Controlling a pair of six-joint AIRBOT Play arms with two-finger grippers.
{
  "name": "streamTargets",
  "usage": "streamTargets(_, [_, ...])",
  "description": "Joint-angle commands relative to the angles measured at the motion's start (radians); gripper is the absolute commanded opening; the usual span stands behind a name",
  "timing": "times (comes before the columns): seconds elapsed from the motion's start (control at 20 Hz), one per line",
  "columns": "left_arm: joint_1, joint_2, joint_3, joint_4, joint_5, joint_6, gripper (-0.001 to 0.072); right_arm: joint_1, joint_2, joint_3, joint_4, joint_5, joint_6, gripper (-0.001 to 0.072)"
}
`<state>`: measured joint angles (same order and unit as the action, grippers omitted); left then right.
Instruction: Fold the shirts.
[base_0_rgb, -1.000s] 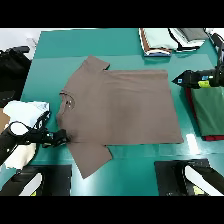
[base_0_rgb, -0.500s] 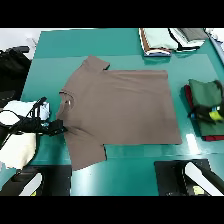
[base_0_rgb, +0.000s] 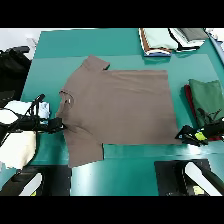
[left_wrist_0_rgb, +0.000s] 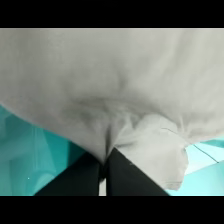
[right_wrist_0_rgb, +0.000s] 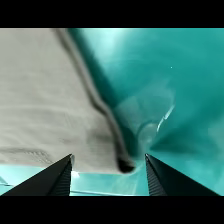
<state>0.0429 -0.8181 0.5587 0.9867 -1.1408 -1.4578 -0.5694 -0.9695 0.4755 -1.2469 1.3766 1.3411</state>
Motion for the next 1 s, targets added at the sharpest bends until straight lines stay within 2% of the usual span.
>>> streamTargets(0.0, [0.000, 0.001, 0.002, 0.000, 0.002, 0.000, 0.0024, 0.106, -0.003, -0.027, 0.026, -0.033, 0.006, 0.0501])
streamTargets(0.05, [0.000, 0.001, 0.002, 0.000, -0.003, 0.001, 0.0025, 0.133, -0.003, -0.027, 0.026, -0.027, 0.005, 0.0445])
streamTargets(0.1, [0.000, 0.001, 0.005, 0.001, -0.006, 0.001, 0.0024, 0.164, -0.003, -0.026, 0.026, -0.020, 0.005, 0.0281])
streamTargets(0.15, [0.000, 0.001, 0.017, 0.002, -0.012, 0.001, 0.0024, 0.195, -0.003, -0.025, 0.026, -0.014, 0.005, 0.0151])
streamTargets(0.25, [0.000, 0.001, 0.072, 0.009, -0.029, 0.001, 0.0023, 0.253, -0.003, -0.008, 0.026, -0.008, 0.005, 0.0016])
streamTargets(0.45, [0.000, 0.001, 0.318, 0.075, -0.116, 0.000, 0.0023, 0.347, 0.098, 0.190, 0.026, 0.004, 0.005, 0.0015])
streamTargets(0.65, [0.000, 0.004, 0.725, 0.087, -0.162, 0.000, 0.0023, 0.360, 0.256, 0.540, 0.016, -0.016, 0.014, 0.0015])
streamTargets(0.75, [0.000, 0.033, 0.940, 0.097, -0.142, -0.004, 0.0022, 0.360, 0.324, 0.726, 0.014, -0.064, 0.016, 0.0015])
streamTargets(0.95, [0.000, 0.124, 1.270, 0.221, -0.152, -0.072, 0.0022, 0.360, 0.367, 1.056, 0.013, -0.108, 0.035, 0.0014])
